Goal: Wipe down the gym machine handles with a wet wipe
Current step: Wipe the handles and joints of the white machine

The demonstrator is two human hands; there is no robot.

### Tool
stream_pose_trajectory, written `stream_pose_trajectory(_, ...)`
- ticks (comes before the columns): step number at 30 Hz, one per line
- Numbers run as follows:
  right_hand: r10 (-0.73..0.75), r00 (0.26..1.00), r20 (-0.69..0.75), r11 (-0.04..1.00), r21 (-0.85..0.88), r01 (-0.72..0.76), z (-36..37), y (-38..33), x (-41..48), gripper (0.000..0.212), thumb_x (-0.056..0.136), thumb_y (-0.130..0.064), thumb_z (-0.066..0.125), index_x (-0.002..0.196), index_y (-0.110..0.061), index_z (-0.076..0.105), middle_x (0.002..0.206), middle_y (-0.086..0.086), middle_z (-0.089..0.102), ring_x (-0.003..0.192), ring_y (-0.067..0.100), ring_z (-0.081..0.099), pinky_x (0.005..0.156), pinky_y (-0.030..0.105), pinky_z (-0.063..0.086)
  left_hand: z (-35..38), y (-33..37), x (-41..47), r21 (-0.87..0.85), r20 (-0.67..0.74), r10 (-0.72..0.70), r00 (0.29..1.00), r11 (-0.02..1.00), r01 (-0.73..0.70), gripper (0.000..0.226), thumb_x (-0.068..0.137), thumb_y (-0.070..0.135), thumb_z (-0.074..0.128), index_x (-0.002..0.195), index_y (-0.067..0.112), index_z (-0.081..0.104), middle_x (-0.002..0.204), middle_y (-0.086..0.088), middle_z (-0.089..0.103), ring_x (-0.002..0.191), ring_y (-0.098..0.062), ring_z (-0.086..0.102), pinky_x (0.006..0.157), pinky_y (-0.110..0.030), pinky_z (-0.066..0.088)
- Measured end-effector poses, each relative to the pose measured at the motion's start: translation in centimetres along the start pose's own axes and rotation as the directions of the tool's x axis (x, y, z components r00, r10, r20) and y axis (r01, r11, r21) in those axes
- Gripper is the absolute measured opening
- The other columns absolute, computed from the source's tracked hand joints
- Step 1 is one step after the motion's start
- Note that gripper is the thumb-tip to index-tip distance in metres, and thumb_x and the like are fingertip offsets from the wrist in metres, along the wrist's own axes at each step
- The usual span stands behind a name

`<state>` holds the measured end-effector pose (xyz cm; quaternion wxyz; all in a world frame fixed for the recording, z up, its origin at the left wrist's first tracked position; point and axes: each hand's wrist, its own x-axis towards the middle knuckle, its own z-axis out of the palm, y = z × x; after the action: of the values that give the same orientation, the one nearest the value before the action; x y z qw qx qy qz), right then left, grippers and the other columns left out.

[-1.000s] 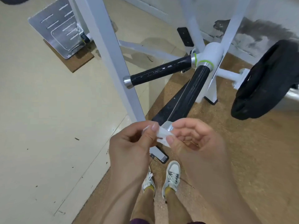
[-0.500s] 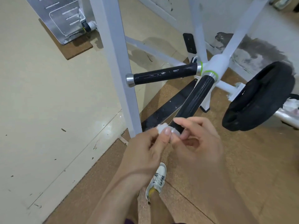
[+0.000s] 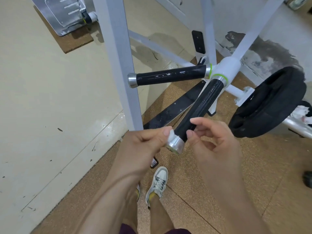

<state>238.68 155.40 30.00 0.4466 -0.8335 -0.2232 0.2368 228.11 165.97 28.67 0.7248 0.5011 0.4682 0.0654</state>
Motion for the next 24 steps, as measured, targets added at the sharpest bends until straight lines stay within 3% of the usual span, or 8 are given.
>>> stream_pose_trajectory(3,0.083,0.996,-0.03,0.994,0.077,-0.08,0.0,0.3,0.1,0.041,0.079,-0.017,0.074,0.112,-0.035,0.059,0.111,-0.008,0.057,0.097,-0.003,0.059,0.07,0.003,0.046,-0.3,1.3,2.2,0.047,0.022,-0.072,0.997,0.996,0.071,0.004,0.072,0.021,0.079,0.076,0.022,0.079,0.073,0.002,0.076,0.07,-0.011,0.07,0.075,-0.033,0.056)
stream_pose_trajectory(8,0.104,0.994,-0.042,0.99,0.097,-0.1,-0.2,0.5,0.3,0.048,0.076,-0.018,0.076,0.118,-0.032,0.059,0.113,-0.008,0.059,0.096,-0.008,0.06,0.071,0.001,0.046,1.7,1.7,3.7,0.222,-0.119,0.083,0.989,0.973,-0.055,0.017,0.08,0.013,0.074,0.067,0.023,0.075,0.063,0.006,0.072,0.061,-0.012,0.068,0.067,-0.035,0.057)
stream_pose_trajectory(11,0.115,0.993,-0.03,0.987,0.12,-0.111,-0.3,0.7,0.4,0.048,0.076,-0.02,0.077,0.119,-0.033,0.06,0.114,-0.013,0.057,0.1,-0.004,0.06,0.075,0.005,0.048,1.1,1.4,2.7,0.1,-0.044,0.006,0.999,0.995,-0.002,0.002,0.077,0.02,0.077,0.078,0.021,0.078,0.073,0.001,0.075,0.071,-0.018,0.072,0.075,-0.037,0.059)
stream_pose_trajectory(13,0.106,0.994,-0.025,0.989,0.109,-0.103,-0.3,0.9,0.4,0.05,0.077,-0.021,0.076,0.121,-0.033,0.058,0.115,-0.014,0.054,0.101,-0.002,0.06,0.078,0.007,0.049,0.4,1.7,2.4,0.018,0.053,-0.078,0.996,0.997,0.077,0.014,0.069,0.022,0.079,0.083,0.018,0.079,0.078,-0.006,0.076,0.075,-0.022,0.072,0.079,-0.04,0.059)
stream_pose_trajectory(16,0.102,0.994,-0.032,0.986,0.133,-0.097,0.0,1.2,0.4,0.061,0.077,-0.018,0.076,0.13,-0.036,0.051,0.125,-0.015,0.049,0.101,0.005,0.06,0.083,0.016,0.053,1.0,2.1,3.6,0.058,0.008,-0.075,0.997,0.996,0.074,0.004,0.069,0.016,0.08,0.073,0.018,0.078,0.072,-0.007,0.075,0.065,-0.02,0.069,0.072,-0.037,0.06)
stream_pose_trajectory(20,0.11,0.994,-0.008,0.984,0.144,-0.108,-0.2,1.4,0.7,0.069,0.077,-0.018,0.076,0.136,-0.036,0.046,0.13,-0.018,0.048,0.103,0.003,0.059,0.088,0.02,0.053,2.3,2.2,4.1,0.004,-0.065,-0.054,0.996,0.999,0.055,0.009,0.075,0.007,0.076,0.071,0.014,0.076,0.066,-0.004,0.073,0.058,-0.014,0.067,0.059,-0.028,0.058)
stream_pose_trajectory(24,0.107,0.994,0.004,0.982,0.159,-0.106,-0.6,1.6,0.9,0.069,0.074,-0.019,0.078,0.135,-0.034,0.049,0.128,-0.02,0.048,0.105,0.0,0.057,0.087,0.017,0.052,1.0,2.1,3.3,-0.039,0.046,-0.127,0.991,0.991,0.128,0.012,0.059,0.018,0.078,0.07,0.013,0.077,0.075,-0.009,0.075,0.066,-0.019,0.069,0.068,-0.03,0.06)
